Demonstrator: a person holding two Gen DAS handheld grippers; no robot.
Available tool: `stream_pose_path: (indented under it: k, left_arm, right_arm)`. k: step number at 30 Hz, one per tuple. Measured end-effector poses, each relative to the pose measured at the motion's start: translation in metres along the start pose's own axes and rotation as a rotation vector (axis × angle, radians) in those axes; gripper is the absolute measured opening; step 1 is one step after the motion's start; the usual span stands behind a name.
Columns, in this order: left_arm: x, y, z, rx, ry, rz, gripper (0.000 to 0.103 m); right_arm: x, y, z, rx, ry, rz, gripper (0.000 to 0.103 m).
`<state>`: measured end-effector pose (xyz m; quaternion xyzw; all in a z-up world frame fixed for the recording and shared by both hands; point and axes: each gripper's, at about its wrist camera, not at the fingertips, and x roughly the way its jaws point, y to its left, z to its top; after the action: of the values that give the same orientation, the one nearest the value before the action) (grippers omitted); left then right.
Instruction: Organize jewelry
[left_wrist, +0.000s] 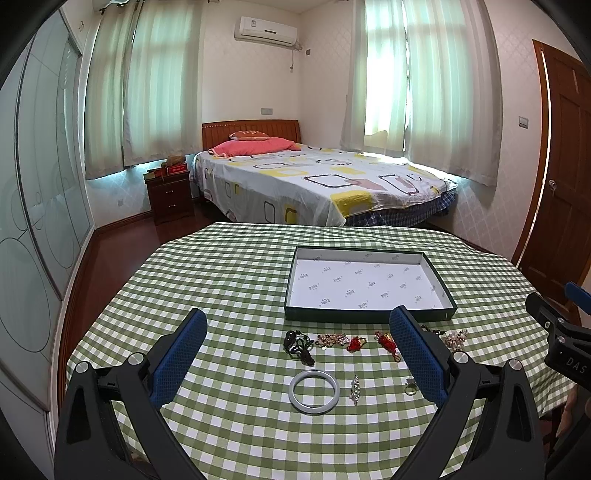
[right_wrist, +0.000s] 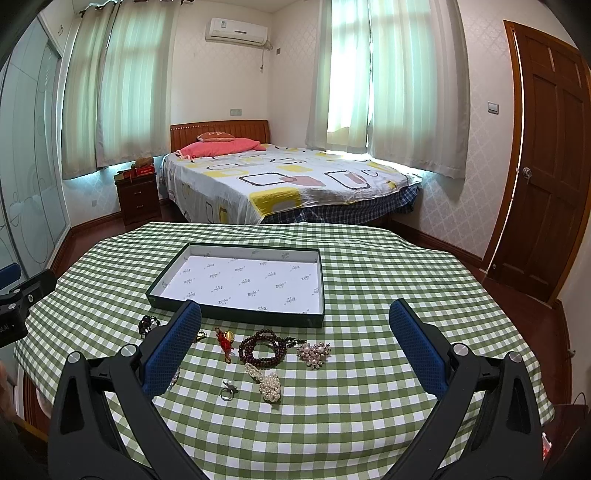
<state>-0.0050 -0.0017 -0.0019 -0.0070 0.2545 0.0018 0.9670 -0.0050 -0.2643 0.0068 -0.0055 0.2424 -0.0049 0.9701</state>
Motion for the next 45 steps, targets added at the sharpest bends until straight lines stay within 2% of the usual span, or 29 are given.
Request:
stream_pose_path:
  k: [13,20,28,34,45]
  left_arm:
    - [0.013,0.002,-0.006,0.004,0.028,-0.009,0.096]
    - [0.053,0.000,-0.030,0.024,0.150,-0.041,0.096]
    - [0.111,0.000,-0.069,0.038,0.288,-0.045,0.096]
    - [0.146,0.001,-0.087,0.016,0.382,-0.066,0.096]
    - [0.172,0.000,-0.100,0.027,0.441,-0.068,0.096]
  right_arm:
    - [0.012,0.001,-0.010,0.006,0.024,0.007,0.099]
    - [0.045,0.000,-0.037,0.016,0.091,0.017,0.099]
    - [0.094,-0.011,-0.076,0.069,0.218,0.037,0.099]
    - [0.116,-0.014,-0.092,0.090,0.274,0.050,0.099]
    - [0.135,-0.016,-0.103,0.106,0.326,0.063,0.099]
